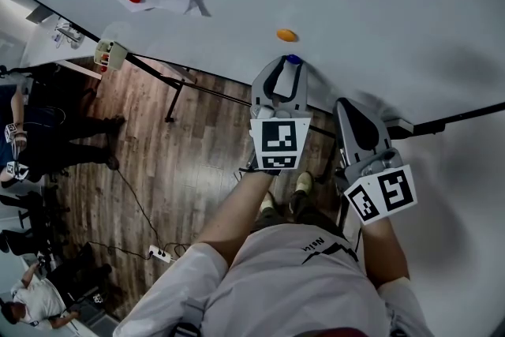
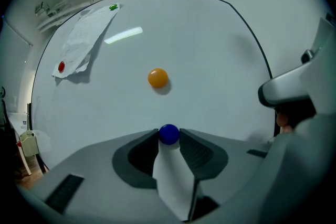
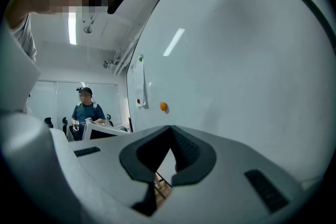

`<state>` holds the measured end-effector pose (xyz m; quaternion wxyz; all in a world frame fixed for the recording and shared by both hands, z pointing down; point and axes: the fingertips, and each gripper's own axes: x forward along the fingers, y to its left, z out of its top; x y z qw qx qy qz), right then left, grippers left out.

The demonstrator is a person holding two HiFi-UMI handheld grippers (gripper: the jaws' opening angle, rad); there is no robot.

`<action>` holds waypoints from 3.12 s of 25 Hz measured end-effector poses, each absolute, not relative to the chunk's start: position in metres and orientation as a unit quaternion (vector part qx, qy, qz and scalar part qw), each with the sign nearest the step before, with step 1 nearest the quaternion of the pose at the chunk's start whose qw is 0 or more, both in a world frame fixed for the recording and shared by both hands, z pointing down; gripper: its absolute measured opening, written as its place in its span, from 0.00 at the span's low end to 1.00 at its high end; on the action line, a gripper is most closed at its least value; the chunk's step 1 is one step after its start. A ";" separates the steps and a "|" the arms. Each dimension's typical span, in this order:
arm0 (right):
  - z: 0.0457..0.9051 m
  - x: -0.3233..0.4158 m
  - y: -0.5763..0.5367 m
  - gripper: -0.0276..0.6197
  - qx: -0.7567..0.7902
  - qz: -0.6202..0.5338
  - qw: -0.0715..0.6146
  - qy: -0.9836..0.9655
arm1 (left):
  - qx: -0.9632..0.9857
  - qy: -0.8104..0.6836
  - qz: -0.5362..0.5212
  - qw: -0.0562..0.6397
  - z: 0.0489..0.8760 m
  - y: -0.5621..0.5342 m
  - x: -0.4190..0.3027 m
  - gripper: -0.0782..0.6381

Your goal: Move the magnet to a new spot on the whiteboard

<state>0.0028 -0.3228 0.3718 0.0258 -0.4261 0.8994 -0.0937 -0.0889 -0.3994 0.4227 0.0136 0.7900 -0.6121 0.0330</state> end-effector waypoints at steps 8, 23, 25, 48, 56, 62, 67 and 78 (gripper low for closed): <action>0.372 0.005 -0.322 0.06 -0.430 -0.095 0.026 0.898 | 0.799 -0.601 0.035 0.014 0.422 -0.399 -0.089 0.29; 0.365 0.008 -0.316 0.06 -0.433 -0.094 0.038 0.896 | 0.810 -0.586 0.034 0.008 0.408 -0.375 -0.084 0.29; 0.362 0.009 -0.314 0.06 -0.434 -0.093 0.041 0.895 | 0.815 -0.579 0.031 0.011 0.403 -0.367 -0.080 0.29; 0.310 0.026 -0.268 0.06 -0.474 -0.047 0.062 0.877 | 0.872 -0.488 -0.029 -0.014 0.300 -0.265 -0.047 0.29; 0.291 0.038 -0.255 0.06 -0.493 -0.030 0.069 0.867 | 0.888 -0.458 -0.033 -0.018 0.287 -0.247 -0.033 0.29; 0.289 0.049 -0.248 0.06 -0.505 -0.024 0.070 0.860 | 0.893 -0.448 -0.040 -0.012 0.285 -0.245 -0.023 0.29; 0.286 0.061 -0.249 0.06 -0.515 -0.019 0.074 0.854 | 0.895 -0.445 -0.038 -0.019 0.283 -0.251 -0.012 0.29; 0.281 0.092 -0.262 0.06 -0.529 -0.012 0.076 0.845 | 0.894 -0.446 -0.034 -0.036 0.277 -0.282 0.025 0.29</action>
